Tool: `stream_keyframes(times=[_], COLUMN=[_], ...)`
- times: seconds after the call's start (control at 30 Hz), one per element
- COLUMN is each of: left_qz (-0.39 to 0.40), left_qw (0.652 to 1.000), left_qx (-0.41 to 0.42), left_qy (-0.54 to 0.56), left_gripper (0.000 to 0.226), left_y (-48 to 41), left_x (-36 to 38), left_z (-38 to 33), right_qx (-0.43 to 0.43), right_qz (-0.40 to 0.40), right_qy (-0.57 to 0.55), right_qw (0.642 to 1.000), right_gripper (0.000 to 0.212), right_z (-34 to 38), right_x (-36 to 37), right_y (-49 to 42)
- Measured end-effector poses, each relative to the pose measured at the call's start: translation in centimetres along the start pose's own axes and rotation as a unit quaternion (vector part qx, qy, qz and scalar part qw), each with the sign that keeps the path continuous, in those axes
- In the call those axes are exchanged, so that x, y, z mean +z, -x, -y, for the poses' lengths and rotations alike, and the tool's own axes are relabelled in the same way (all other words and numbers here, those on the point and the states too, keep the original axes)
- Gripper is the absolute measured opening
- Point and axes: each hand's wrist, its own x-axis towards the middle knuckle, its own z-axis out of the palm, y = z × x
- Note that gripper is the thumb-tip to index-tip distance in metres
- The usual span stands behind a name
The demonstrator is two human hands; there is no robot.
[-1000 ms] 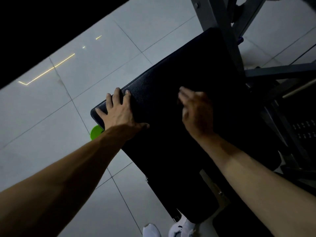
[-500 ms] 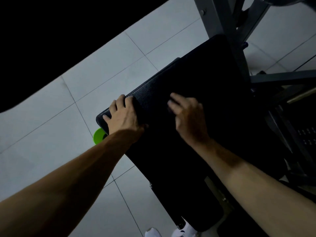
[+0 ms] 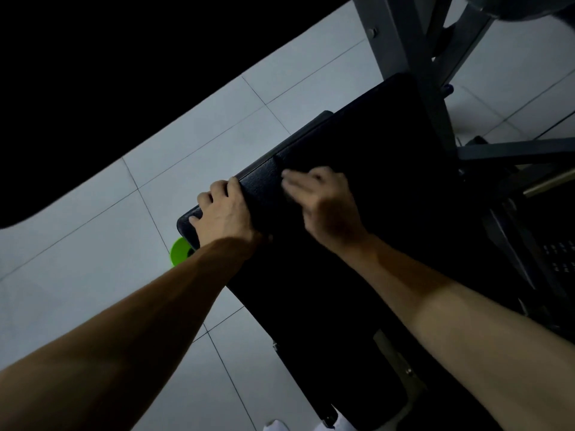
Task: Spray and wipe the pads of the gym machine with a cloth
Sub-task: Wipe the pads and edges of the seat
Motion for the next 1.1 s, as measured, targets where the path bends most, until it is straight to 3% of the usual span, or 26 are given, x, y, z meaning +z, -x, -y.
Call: stream_keyframes(times=[0.1,0.17,0.3,0.4,0.5,0.6,0.63,0.67,0.77,0.87,0.93,1.03,1.1], left_qz=[0.000,-0.003,-0.019,-0.010,-0.004,0.002,0.002,0.002,-0.004,-0.010,-0.008,-0.002,-0.009], left_qw=[1.000,1.000,1.000,1.000,1.000,1.000,1.000,1.000,1.000,1.000,0.999,0.999,0.998], left_qx=[-0.002,-0.005,0.001,0.000,-0.003,-0.010,-0.013,-0.015,-0.017,-0.011,-0.011,-0.009,0.021], left_qy=[-0.001,-0.001,0.011,0.007,0.011,0.018,0.019,0.020,0.023,0.024,0.034,0.047,0.052], left_gripper=[0.127,0.127,0.111,0.125,0.132,0.133,0.134,0.134,0.134,0.132,0.133,0.130,0.116], left_y=[0.1,0.1,0.1,0.1,0.1,-0.1,-0.1,-0.2,-0.1,0.0,0.2,0.9,1.8], left_x=[0.0,0.1,0.3,0.3,0.3,0.4,0.4,0.4,0.5,0.7,0.9,1.5,2.2], left_z=[0.1,0.0,0.2,0.3,0.3,0.0,0.0,-0.1,0.1,0.1,0.1,-0.1,-0.4], right_qx=[0.206,0.268,0.079,0.014,0.124,0.327,0.340,0.308,0.103,-0.029,0.030,0.307,0.354], right_qz=[-0.055,-0.076,0.023,0.031,-0.006,-0.060,-0.068,-0.068,-0.025,0.025,0.002,-0.033,-0.035], right_qy=[0.007,0.000,-0.050,-0.037,-0.008,-0.029,-0.033,-0.032,-0.049,-0.030,-0.005,0.006,0.010], right_qw=[0.977,0.961,0.995,0.999,0.992,0.943,0.937,0.948,0.993,0.999,1.000,0.951,0.935], right_gripper=[0.046,0.044,0.041,0.041,0.052,0.054,0.052,0.050,0.040,0.038,0.044,0.053,0.056], right_z=[-0.9,2.1,6.8,2.9,-2.5,-4.4,-3.2,-1.6,2.9,1.5,-2.5,-6.7,-4.5], right_x=[-0.8,-0.3,1.3,1.0,-0.3,-0.9,-0.9,-0.8,0.4,0.1,-1.0,-3.0,-3.2], right_y=[-2.4,-3.0,-2.4,-3.4,-4.8,-5.9,-5.9,-5.4,-2.4,-0.5,-0.2,1.3,2.8])
